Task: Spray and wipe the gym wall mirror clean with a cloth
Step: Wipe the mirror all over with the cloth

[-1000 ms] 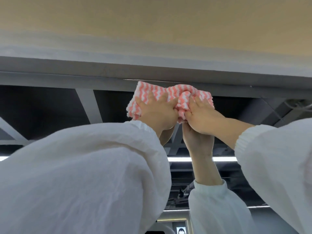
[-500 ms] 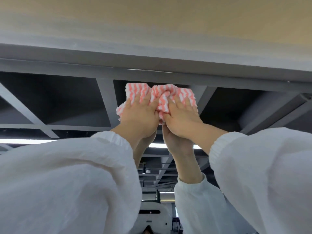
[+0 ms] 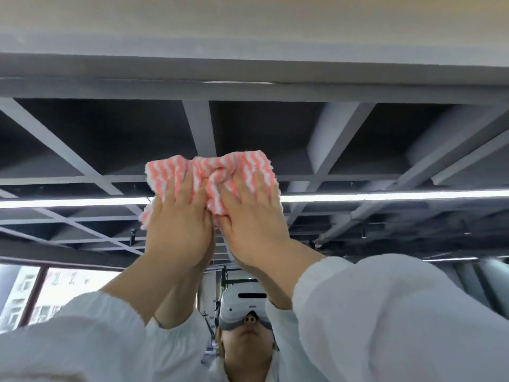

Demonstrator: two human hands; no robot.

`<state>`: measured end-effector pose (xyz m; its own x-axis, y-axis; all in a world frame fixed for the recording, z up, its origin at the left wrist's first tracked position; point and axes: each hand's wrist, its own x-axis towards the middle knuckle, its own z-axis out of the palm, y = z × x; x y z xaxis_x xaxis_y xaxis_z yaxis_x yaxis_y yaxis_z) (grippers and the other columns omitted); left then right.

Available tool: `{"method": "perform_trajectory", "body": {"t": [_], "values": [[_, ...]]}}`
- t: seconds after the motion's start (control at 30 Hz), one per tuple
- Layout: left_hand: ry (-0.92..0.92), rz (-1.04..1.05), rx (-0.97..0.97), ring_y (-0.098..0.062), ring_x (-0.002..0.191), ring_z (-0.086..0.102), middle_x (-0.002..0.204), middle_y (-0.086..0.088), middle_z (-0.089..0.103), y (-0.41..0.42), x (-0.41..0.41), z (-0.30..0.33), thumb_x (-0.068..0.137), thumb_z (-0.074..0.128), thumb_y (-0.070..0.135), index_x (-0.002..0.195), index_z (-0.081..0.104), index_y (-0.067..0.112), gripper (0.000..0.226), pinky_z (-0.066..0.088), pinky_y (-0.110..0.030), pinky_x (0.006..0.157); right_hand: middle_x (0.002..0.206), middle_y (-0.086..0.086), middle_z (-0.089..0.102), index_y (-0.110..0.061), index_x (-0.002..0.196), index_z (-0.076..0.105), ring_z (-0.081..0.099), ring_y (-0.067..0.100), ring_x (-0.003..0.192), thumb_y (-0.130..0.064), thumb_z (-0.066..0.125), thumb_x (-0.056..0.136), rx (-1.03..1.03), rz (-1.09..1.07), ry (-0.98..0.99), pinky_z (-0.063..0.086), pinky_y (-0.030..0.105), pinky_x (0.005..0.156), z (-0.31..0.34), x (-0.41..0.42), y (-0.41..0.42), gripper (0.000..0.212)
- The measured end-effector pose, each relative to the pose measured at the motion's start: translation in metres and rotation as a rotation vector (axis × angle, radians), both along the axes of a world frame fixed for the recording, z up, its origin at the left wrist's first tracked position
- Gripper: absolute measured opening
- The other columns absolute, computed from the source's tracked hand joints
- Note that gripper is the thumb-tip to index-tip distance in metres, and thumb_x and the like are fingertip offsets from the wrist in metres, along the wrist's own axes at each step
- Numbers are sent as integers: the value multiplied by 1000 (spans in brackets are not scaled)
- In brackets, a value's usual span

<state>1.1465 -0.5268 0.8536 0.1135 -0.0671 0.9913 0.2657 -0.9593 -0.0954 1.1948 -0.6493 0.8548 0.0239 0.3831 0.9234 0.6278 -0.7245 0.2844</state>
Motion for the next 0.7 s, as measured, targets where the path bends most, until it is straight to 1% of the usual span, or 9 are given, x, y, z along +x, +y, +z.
{"method": "perform_trajectory", "body": {"t": [0.07, 0.13, 0.23, 0.3, 0.37, 0.47, 0.53, 0.6, 0.7], "values": [[-33, -36, 2, -26, 144, 2, 156, -13, 14, 9, -3, -19, 95, 15, 27, 150, 24, 15, 56, 11, -48, 117, 160, 3, 5, -29, 153, 10, -4, 28, 145, -44, 14, 92, -13, 34, -65, -1, 52, 117, -13, -3, 9, 62], [-66, -49, 13, -31, 142, 12, 153, -19, 23, 17, -4, -40, 94, 22, 27, 147, 30, 9, 56, 21, -54, 113, 154, 5, 29, -23, 146, 35, 9, 28, 140, -40, 23, 88, -39, 72, -116, 13, 53, 116, -27, -4, 16, 62], [-53, -51, -27, -31, 142, 20, 152, -16, 27, 22, -8, -77, 93, 24, 35, 145, 35, 9, 60, 27, -49, 112, 148, 6, 38, -21, 138, 45, 19, 34, 141, -35, 42, 85, -155, 89, -223, 16, 55, 115, -48, 6, 16, 54], [-61, 3, -32, -36, 128, 44, 139, -15, 48, 21, -15, -94, 89, 30, 41, 131, 56, 11, 58, 36, -46, 100, 133, 7, 51, -19, 124, 56, 40, 39, 129, -29, 59, 81, -226, 115, -271, 28, 56, 109, -52, 9, 8, 44], [-128, 35, -57, -37, 100, 55, 113, -13, 64, 15, -22, -95, 86, 34, 45, 102, 72, 15, 51, 33, -43, 88, 111, 7, 60, -14, 108, 62, 55, 36, 104, -21, 74, 67, -245, 101, -289, 44, 53, 94, -48, 9, 1, 43], [-191, 27, -94, -34, 110, 45, 112, -10, 60, 10, -23, -81, 89, 34, 43, 88, 71, 17, 45, 22, -47, 97, 115, 10, 60, -15, 104, 65, 55, 36, 101, -16, 76, 61, -223, 106, -286, 48, 51, 89, -44, 3, 0, 44], [-172, 57, -116, -38, 126, 37, 128, -12, 54, 10, -12, -79, 91, 32, 44, 107, 64, 13, 47, 14, -58, 105, 136, 13, 51, -14, 123, 59, 47, 41, 120, -20, 68, 73, -251, 2, -241, 40, 52, 101, -43, 0, -1, 52], [-98, 91, -134, -45, 133, 32, 141, -16, 45, 12, -1, -82, 92, 27, 48, 128, 51, 12, 57, 15, -70, 101, 152, 17, 27, -9, 147, 27, 23, 43, 139, -18, 50, 89, -313, -123, -250, 24, 51, 113, -40, -2, -5, 63], [-58, 132, -105, -51, 133, 28, 146, -20, 37, 3, 14, -88, 92, 19, 59, 140, 39, 16, 67, 17, -71, 99, 158, 13, 7, -11, 151, -6, 4, 37, 145, -13, 38, 96, -336, -139, -226, 12, 43, 118, -35, 3, -27, 70]]}}
